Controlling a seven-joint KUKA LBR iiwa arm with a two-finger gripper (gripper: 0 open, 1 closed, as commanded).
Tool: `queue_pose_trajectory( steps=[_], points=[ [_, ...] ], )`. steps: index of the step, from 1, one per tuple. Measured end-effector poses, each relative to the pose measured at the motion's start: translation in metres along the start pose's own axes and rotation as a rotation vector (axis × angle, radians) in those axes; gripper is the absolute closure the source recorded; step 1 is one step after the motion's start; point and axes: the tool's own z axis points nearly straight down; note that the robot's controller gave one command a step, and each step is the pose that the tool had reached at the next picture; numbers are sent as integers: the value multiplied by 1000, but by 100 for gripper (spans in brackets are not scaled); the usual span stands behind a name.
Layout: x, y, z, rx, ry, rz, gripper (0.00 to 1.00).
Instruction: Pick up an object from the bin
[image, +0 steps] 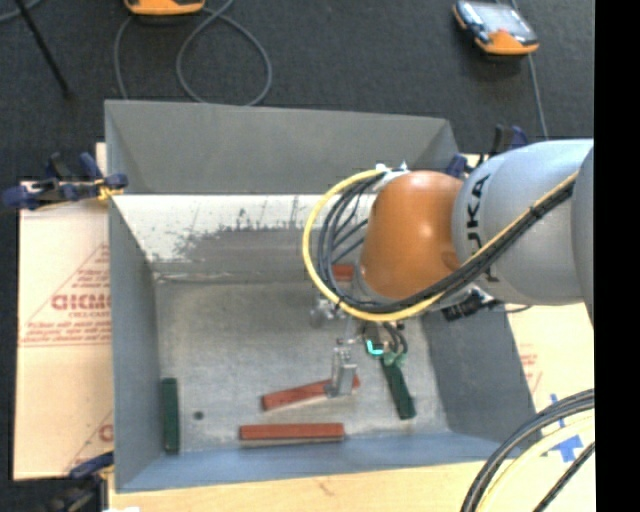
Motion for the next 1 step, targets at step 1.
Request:
queue_pose_trajectory(
  steps=[1],
  points=[
    [45,1,77,1,-6,-161,0]
  ],
)
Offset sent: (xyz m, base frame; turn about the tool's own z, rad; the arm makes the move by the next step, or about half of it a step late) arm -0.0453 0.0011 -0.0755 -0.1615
